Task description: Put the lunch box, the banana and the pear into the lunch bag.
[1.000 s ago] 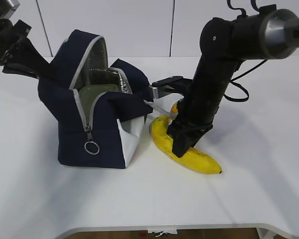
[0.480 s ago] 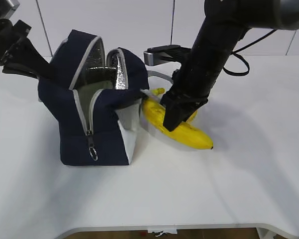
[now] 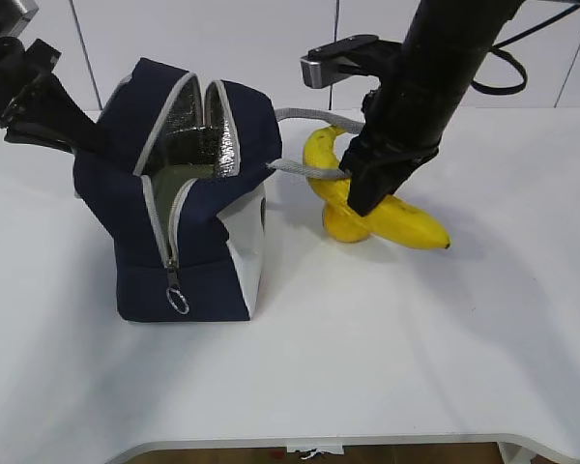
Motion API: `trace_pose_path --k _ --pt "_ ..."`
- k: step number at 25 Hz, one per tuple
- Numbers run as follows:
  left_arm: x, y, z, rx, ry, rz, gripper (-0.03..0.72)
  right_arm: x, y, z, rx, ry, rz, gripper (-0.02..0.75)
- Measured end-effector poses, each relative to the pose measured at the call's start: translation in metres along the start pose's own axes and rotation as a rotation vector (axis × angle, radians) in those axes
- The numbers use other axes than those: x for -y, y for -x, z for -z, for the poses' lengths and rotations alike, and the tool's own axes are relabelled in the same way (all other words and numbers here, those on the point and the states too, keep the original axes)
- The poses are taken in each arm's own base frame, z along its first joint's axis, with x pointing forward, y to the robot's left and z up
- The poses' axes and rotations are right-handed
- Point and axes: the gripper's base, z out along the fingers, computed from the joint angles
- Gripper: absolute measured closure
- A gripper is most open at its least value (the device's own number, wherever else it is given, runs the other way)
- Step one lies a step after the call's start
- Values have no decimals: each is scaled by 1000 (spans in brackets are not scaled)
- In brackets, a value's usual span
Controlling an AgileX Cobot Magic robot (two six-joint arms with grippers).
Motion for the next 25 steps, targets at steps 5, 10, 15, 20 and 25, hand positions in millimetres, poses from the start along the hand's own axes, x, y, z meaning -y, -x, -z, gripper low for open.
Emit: trace_pose_path --k 5,10,15,20,25 --pt "0 0 0 0 0 0 675 3 -3 7 -9 -56 -1 493" --pt "0 0 0 0 0 0 675 12 -7 11 -51 -165 -17 493" --pt "0 0 0 0 0 0 675 21 -12 22 -72 -295 -60 494" --pt "0 0 0 0 0 0 675 22 -13 40 -40 -364 -108 494" --pt "0 0 0 0 0 0 675 23 -10 71 34 -441 -147 494"
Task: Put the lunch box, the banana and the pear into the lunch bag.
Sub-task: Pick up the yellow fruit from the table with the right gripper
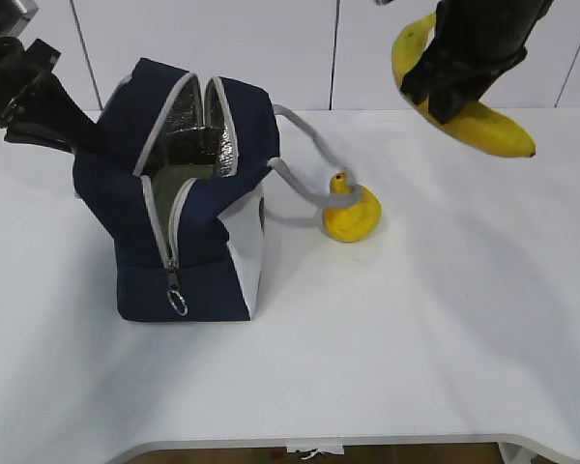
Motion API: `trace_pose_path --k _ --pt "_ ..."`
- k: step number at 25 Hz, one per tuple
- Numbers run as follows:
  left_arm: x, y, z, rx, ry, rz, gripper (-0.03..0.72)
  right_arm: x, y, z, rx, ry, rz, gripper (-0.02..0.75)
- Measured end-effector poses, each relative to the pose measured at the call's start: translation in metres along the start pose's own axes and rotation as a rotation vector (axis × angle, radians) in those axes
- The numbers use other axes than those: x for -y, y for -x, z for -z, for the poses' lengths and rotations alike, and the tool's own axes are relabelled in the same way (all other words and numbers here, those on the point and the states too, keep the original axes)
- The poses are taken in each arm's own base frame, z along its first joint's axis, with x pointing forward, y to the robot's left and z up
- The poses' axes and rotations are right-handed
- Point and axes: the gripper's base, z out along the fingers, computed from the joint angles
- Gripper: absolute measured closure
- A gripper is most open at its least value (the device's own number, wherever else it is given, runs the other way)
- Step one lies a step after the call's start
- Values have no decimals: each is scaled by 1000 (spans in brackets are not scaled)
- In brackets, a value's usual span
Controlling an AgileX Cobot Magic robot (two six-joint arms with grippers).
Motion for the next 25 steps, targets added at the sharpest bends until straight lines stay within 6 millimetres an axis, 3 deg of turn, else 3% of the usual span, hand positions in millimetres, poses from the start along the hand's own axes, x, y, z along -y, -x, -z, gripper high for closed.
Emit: trace_pose_path --k 6,13,17,25 --pt "0 0 0 -1 0 0 675 9 11 43 139 22 -80 494" --pt "1 1 0 7 -15 7 675 -26 23 64 249 468 -192 494" --pt "2 1 0 13 -26 11 675 -43 39 62 316 698 -260 494" --pt "3 2 0 17 -33 14 675 -61 78 29 493 993 -397 494"
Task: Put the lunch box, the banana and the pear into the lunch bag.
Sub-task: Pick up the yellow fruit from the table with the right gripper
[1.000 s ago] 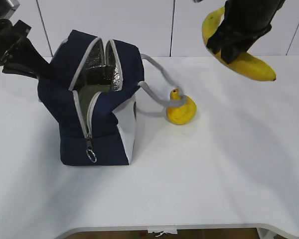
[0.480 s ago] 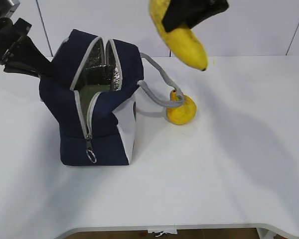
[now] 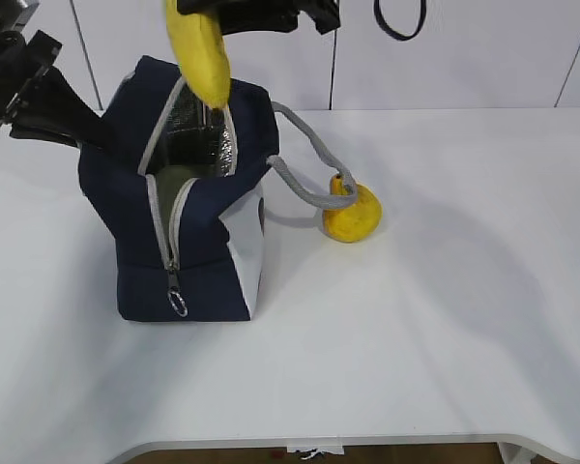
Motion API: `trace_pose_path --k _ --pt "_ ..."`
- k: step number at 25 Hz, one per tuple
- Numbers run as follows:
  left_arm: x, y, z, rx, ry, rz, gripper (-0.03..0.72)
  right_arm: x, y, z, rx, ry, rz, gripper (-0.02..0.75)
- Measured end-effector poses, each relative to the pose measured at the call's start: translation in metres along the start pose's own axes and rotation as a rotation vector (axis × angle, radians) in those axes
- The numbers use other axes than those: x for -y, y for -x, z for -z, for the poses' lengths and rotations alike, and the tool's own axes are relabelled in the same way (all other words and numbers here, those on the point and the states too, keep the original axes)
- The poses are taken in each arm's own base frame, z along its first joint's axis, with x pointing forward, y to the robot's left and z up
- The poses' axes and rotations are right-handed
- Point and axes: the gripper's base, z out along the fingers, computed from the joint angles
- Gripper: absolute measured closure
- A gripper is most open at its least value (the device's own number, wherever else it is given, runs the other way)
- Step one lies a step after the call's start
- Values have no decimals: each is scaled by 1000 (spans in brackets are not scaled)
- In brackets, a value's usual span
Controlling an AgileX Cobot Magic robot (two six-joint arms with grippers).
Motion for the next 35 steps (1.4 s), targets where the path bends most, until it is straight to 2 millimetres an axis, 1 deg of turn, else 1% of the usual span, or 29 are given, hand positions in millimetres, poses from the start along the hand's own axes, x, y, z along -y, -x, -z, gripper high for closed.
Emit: trace_pose_path --k 4,6,10,15,24,30,35 --pt "0 0 0 0 0 0 675 12 -1 -17 15 34 -36 494" --pt "0 0 0 0 0 0 675 20 -5 -28 -6 31 -37 494" --pt "0 0 0 0 0 0 675 28 -12 -49 -29 42 -12 494" --pt "0 0 0 1 -2 1 675 41 -20 -65 -57 42 -7 494" --pt "1 1 0 7 -11 5 675 64 -33 -77 -156 -49 53 494" --pt "3 2 0 24 -38 18 675 68 -35 -77 -182 -87 90 491" --pt "5 3 0 31 -50 23 675 68 -37 -76 -210 -90 97 444"
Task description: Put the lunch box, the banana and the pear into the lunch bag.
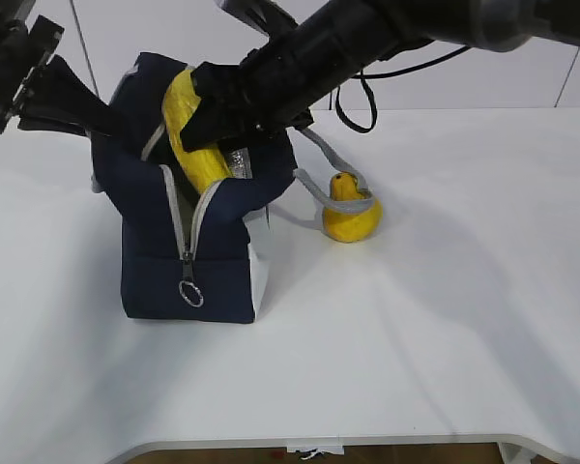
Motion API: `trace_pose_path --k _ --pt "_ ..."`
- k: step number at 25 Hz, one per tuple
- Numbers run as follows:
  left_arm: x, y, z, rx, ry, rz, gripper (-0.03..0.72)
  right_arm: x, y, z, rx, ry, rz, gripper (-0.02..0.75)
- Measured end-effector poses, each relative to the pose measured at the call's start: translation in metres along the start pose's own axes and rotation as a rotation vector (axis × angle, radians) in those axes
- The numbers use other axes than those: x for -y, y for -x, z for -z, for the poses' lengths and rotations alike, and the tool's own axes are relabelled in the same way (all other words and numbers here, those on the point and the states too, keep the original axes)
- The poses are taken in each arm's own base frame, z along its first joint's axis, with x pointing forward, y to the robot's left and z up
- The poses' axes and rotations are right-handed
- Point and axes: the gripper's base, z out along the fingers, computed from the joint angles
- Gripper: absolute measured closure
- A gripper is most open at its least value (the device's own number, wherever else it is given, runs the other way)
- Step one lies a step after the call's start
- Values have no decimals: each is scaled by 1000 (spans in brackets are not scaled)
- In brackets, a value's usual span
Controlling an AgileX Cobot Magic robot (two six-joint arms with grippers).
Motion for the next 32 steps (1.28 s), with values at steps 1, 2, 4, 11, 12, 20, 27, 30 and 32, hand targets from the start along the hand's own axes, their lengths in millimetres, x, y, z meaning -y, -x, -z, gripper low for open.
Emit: trace_pose_path --k 1,2,4,11,12,20,27,30,32 --pt "1 0 0 5 -9 4 675 0 -1 0 -7 -5 5 437" --pt "1 1 0 9 -15 7 675 1 -1 0 -13 -11 10 430" --pt "2 1 0 13 -22 10 675 2 -3 0 -32 -26 19 413" --pt "2 1 0 12 -27 11 675 5 -6 0 -68 -57 10 318" --pt "2 1 0 12 -27 11 675 6 -6 0 -69 -58 4 309" --pt "1 0 0 5 -16 6 675 -4 6 25 -149 -175 66 295" --pt "0 -1 0 -6 2 -2 675 -10 25 65 -116 -426 109 295" --pt "0 -1 0 -7 4 -3 675 -5 26 79 -104 -578 75 295" --pt "-1 -1 0 -10 9 -5 675 1 26 85 -99 -668 50 295"
